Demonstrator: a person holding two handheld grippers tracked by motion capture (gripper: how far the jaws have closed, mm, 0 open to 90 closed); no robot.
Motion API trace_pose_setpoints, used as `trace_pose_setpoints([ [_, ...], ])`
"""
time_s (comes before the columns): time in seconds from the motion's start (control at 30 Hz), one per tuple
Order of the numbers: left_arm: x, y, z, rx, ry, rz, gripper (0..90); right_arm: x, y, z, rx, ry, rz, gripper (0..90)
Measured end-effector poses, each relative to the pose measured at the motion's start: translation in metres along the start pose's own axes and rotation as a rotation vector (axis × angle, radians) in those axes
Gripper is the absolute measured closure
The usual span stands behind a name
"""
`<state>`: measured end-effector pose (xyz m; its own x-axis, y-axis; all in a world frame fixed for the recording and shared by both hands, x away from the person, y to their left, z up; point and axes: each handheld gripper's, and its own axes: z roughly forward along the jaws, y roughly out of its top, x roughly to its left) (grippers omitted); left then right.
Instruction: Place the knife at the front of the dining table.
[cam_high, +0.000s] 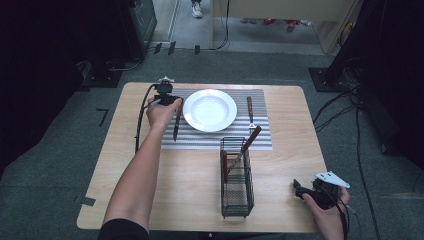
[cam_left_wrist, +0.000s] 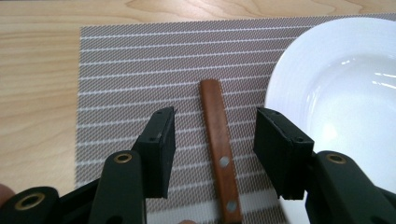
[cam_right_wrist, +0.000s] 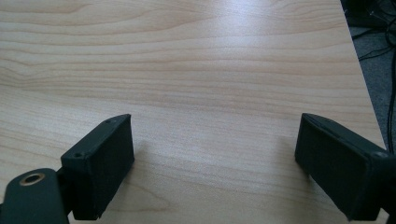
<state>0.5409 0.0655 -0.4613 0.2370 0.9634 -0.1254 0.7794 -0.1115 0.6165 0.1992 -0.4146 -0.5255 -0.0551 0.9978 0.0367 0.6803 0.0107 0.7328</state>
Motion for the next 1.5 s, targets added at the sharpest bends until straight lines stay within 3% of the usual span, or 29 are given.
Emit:
trace_pose_setpoints([
  [0.03,0.002,-0.002,-0.002,0.008,0.004,-0.012,50.9,0.000,0.000,0.000,0.000,-0.001,0.000,11.5],
  [0.13,0.009,-0.011,-0.007,0.034,-0.053,-0.056,53.1,0.001,0.000,0.000,0.003,-0.004,0.000,11.5],
  [0.23,0.011,-0.019,-0.009,0.044,-0.065,-0.029,57.2,0.001,0.000,0.000,0.002,-0.004,-0.002,11.5],
  [0.3,0.011,-0.024,-0.010,0.051,-0.106,-0.029,57.5,0.001,0.000,0.000,0.003,-0.005,0.000,11.5],
  [0.4,0.004,-0.031,-0.010,0.065,-0.139,0.004,58.7,0.001,0.000,0.000,0.003,-0.005,0.000,11.5],
  [0.5,-0.001,-0.035,-0.009,0.070,-0.133,0.016,60.0,0.001,0.000,0.000,0.003,-0.005,0.000,11.5],
  [0.6,-0.005,-0.041,-0.005,0.054,-0.081,0.036,64.4,0.001,0.000,0.000,0.003,-0.005,0.000,11.5],
  [0.8,-0.009,-0.053,0.002,0.036,-0.043,0.045,68.6,0.001,0.000,0.000,0.003,-0.005,0.000,11.5],
  [0.87,-0.009,-0.055,0.002,0.019,-0.029,0.043,76.5,0.001,0.000,0.000,0.002,-0.004,-0.002,11.5],
  [0.93,-0.004,-0.056,0.002,0.007,-0.056,0.020,79.3,0.001,0.000,0.000,0.003,-0.005,0.000,11.5],
  [1.07,-0.003,-0.056,0.002,0.011,-0.059,0.007,79.4,0.001,0.000,0.000,0.003,-0.005,0.000,11.5],
  [1.13,-0.002,-0.056,0.002,0.002,-0.034,-0.006,79.5,0.001,0.000,0.000,0.002,-0.004,-0.002,11.5],
  [1.23,0.003,-0.058,0.002,-0.019,-0.047,-0.066,79.5,0.001,0.000,0.000,0.002,-0.003,-0.001,11.5],
  [1.4,0.002,-0.056,0.002,-0.019,-0.020,-0.070,79.5,0.001,0.000,0.000,0.004,-0.005,-0.001,11.5],
  [1.5,0.004,-0.054,0.004,-0.026,-0.006,-0.103,79.5,0.001,0.000,0.000,0.004,-0.005,-0.001,11.5],
])
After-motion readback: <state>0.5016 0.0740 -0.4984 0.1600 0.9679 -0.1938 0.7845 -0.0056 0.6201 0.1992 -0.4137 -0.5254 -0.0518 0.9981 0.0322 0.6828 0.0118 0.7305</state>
